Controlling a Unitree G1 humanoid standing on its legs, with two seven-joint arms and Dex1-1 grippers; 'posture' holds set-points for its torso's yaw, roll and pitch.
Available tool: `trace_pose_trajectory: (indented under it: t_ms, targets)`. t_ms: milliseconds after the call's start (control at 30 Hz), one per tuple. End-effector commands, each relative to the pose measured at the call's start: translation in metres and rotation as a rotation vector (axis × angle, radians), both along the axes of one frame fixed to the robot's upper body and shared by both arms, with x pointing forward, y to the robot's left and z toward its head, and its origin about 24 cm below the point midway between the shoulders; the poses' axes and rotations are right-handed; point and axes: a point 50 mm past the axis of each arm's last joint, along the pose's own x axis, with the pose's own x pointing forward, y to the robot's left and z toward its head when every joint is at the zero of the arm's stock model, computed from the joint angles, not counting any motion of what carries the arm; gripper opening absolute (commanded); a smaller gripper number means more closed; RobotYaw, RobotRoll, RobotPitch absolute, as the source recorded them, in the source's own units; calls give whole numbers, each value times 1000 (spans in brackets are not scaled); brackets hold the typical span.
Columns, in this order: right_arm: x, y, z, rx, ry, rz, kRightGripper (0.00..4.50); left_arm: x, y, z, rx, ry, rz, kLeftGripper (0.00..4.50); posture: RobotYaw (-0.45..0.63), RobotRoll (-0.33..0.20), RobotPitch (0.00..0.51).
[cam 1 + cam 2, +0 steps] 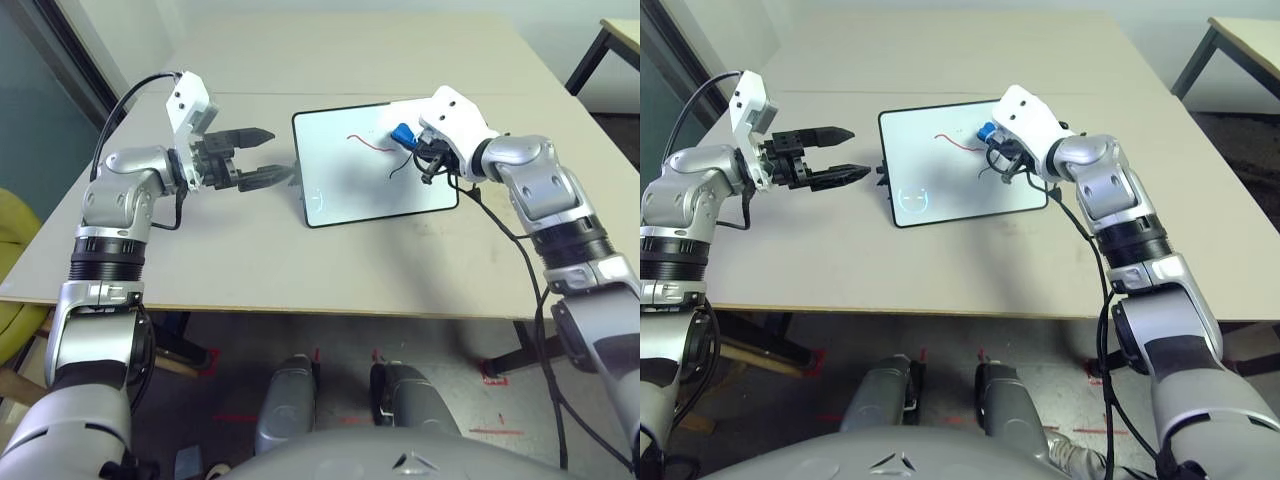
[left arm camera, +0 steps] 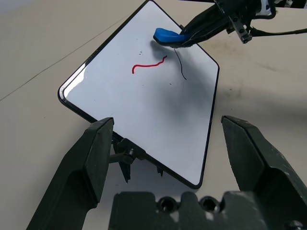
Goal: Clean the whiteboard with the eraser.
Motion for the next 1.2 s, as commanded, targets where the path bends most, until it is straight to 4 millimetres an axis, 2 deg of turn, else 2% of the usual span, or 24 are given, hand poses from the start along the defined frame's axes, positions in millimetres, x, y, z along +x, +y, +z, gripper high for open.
trace_pose_trajectory:
  t_ms: [33, 533, 1033, 1200]
  targets:
    - [2, 1, -5, -3, -12, -6, 1, -2, 3, -3, 20, 9, 0, 4500, 297, 0, 59]
    - [4, 5, -30, 24, -11, -26, 1, -3, 3, 1, 24, -1, 1, 4500, 309, 0, 58]
    - [-20, 40, -44, 60, 48, 141, 1, -2, 2, 2, 23, 1, -3, 4500, 301, 0, 64]
    - [-21, 43, -43, 55, 52, 154, 1, -2, 0, 2, 22, 3, -8, 4500, 299, 0, 66]
